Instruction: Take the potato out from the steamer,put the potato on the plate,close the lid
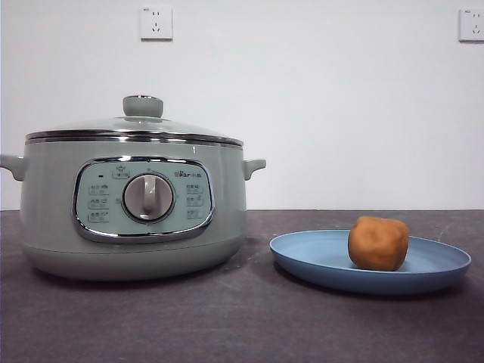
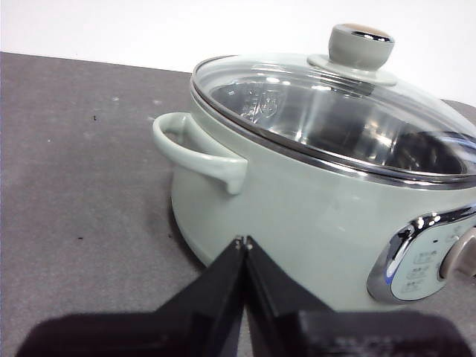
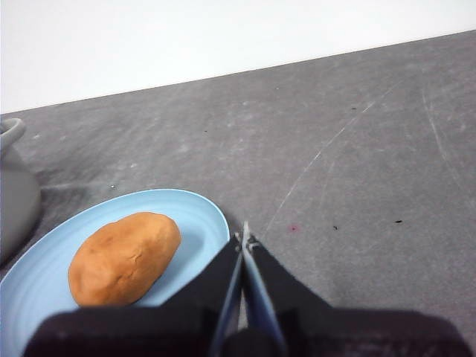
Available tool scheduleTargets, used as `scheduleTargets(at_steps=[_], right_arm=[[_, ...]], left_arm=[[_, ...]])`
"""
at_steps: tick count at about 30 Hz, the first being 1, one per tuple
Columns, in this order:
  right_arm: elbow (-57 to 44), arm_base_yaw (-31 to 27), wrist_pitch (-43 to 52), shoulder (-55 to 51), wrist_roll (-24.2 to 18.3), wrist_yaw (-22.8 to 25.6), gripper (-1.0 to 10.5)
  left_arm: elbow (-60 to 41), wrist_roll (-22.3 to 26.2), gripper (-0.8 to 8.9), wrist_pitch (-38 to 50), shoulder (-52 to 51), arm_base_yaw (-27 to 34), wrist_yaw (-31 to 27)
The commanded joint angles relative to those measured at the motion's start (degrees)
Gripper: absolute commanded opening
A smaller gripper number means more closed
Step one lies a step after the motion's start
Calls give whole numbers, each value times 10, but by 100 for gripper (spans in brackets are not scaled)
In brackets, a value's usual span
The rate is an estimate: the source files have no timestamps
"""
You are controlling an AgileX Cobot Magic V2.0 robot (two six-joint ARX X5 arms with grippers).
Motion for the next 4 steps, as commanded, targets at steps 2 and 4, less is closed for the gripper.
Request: scheduleTargets(at_steps=[2, 4], right_arm=[[-7, 1, -3, -2, 5, 0, -1], [-7, 1, -3, -2, 5, 0, -1]], left_arm=[[-7, -3, 0, 1, -1, 2, -1], [-7, -3, 0, 1, -1, 2, -1]])
